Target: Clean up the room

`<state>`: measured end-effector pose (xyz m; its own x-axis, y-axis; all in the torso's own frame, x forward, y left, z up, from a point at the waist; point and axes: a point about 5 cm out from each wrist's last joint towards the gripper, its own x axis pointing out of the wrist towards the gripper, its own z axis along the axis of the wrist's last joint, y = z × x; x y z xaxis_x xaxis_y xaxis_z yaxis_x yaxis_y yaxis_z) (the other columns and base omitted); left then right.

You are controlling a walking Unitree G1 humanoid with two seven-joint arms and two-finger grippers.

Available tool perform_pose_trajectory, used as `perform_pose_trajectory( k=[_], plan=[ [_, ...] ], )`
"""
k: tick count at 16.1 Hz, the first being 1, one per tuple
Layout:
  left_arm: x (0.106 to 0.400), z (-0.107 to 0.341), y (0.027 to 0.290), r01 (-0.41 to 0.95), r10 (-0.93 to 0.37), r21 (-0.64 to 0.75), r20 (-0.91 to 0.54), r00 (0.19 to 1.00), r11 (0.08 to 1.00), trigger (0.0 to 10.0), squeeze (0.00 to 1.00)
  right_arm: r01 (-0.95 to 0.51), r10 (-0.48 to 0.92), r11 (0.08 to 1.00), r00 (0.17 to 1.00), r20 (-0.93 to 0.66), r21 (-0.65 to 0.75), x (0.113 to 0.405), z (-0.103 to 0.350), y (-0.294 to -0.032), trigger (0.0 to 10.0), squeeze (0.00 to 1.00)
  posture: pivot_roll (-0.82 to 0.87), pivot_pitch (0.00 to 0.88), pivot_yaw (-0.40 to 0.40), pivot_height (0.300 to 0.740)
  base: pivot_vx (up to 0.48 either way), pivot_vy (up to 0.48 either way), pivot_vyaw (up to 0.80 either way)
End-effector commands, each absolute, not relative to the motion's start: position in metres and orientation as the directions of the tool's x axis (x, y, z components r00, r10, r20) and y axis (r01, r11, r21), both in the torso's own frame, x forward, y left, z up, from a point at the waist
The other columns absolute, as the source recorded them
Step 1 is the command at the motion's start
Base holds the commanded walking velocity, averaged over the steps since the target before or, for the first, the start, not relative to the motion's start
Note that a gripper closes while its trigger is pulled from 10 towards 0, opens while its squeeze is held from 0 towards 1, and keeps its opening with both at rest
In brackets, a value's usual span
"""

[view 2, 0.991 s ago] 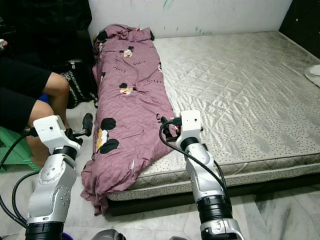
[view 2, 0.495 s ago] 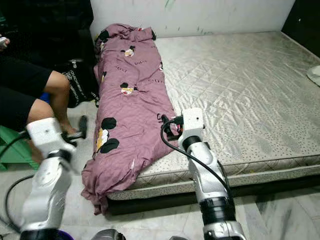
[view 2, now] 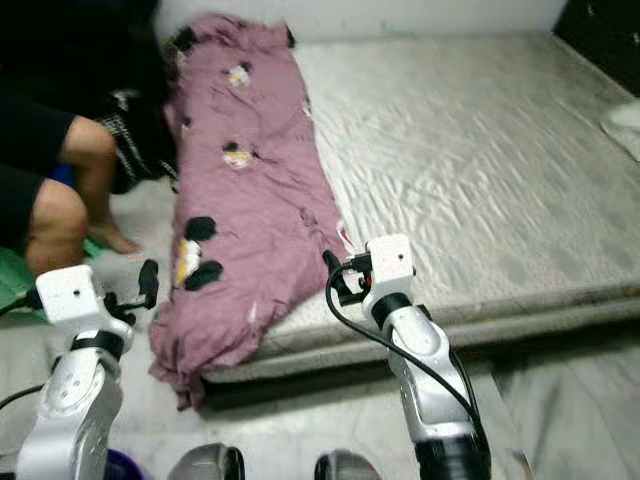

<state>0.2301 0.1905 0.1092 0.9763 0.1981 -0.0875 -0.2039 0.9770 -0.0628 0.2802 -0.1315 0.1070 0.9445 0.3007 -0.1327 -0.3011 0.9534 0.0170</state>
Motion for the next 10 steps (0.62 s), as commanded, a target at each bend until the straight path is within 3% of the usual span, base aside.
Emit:
perform_pose_trajectory(
  k=[1,10],
  plan=[
    [0.224,0.113,0.193,-0.212,0.208,-0.042,-0.087,0.974,0.976,10.0,0.00,-0.318,0.319,0.948,0.939,-0.131,0.031,0.275,0.112,-0.129,10.0,0.00,0.00,0.208,-0.006,0.724,0.000,0.000,0.00],
    [0.212,0.112,0.189,-0.197,0.188,-0.056,-0.140,0.972,0.979,10.0,0.00,-0.313,0.322,0.947,0.930,-0.176,0.078,0.259,0.114,-0.130,10.0,0.00,0.00,0.248,0.003,0.724,0.000,0.000,0.00]
  ],
)
